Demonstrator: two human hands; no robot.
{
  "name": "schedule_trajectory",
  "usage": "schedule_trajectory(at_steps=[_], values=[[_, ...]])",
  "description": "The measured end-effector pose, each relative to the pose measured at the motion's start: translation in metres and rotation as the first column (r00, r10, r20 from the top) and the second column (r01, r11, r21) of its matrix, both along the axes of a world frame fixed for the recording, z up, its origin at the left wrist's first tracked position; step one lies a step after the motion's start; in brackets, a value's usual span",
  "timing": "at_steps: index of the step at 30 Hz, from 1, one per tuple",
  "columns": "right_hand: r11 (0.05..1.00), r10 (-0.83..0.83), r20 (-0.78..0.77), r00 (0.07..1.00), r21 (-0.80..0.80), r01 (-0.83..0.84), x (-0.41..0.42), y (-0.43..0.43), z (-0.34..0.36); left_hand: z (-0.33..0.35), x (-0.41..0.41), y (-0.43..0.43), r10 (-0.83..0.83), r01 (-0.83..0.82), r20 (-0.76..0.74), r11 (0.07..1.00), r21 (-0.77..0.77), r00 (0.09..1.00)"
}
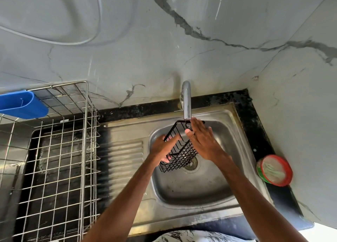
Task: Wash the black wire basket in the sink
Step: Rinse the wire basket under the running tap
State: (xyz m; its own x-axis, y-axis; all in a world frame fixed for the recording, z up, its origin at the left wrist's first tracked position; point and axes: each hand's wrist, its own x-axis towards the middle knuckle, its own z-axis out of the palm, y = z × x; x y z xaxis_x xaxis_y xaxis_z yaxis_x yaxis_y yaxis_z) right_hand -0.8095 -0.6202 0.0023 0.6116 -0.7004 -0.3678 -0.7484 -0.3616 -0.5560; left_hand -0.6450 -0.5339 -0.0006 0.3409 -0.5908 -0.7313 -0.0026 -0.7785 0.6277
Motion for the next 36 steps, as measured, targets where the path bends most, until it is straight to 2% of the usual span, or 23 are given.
schedule_trajectory(at_steps=[2,4,6,8,12,14,17,19,22,25,28,32,36], values=[[0.998,0.055,-0.018,0.998,0.0,-0.055,0.009,0.007,0.005,-0.002,-0.001,0.001,-0.003,0.004,0.031,1.0,-0.013,1.0],[0.987,0.151,0.041,0.988,-0.058,-0.149,0.019,0.02,0.009,-0.005,-0.002,0.001,0.001,-0.001,0.033,1.0,-0.017,0.999],[0.982,0.179,0.082,0.98,-0.08,-0.173,0.02,0.022,0.007,-0.004,-0.001,0.003,0.017,-0.016,0.014,1.0,-0.014,1.0],[0.995,0.094,0.087,0.992,-0.032,-0.091,0.013,0.011,0.001,-0.003,0.001,0.004,0.008,-0.008,0.013,1.0,-0.003,1.0],[0.996,-0.057,-0.038,0.998,0.068,0.06,0.004,-0.011,-0.002,-0.004,0.001,0.005,0.008,-0.007,-0.017,1.0,0.013,1.0],[0.999,0.016,-0.039,0.999,0.051,-0.014,0.015,-0.002,0.007,-0.004,0.0,0.005,0.051,-0.051,-0.047,0.999,0.008,0.998],[0.966,0.234,-0.008,0.972,-0.112,-0.234,0.032,0.02,0.017,-0.002,0.0,0.006,0.13,-0.13,-0.125,0.991,0.004,0.984],[0.935,0.309,0.001,0.951,-0.186,-0.303,0.035,0.022,0.014,-0.001,0.002,0.006,0.166,-0.166,-0.17,0.986,0.016,0.971],[0.958,0.236,0.006,0.972,-0.171,-0.231,0.031,0.007,0.013,0.002,0.004,0.005,0.175,-0.17,-0.18,0.985,0.043,0.968],[0.993,0.082,-0.095,0.992,-0.072,-0.089,0.018,-0.017,0.007,0.005,0.003,0.002,0.184,-0.173,-0.177,0.982,0.078,0.967],[0.999,0.04,-0.153,0.987,-0.02,-0.044,0.013,-0.027,0.007,0.004,0.004,0.0,0.191,-0.172,-0.19,0.979,0.11,0.963],[0.972,0.215,-0.015,0.977,-0.094,-0.215,0.029,0.006,0.025,0.007,0.003,-0.003,0.213,-0.191,-0.26,0.976,0.104,0.942],[0.914,0.325,-0.047,0.945,-0.24,-0.327,0.027,0.021,0.021,0.015,0.006,-0.008,0.239,-0.203,-0.332,0.969,0.141,0.913]])
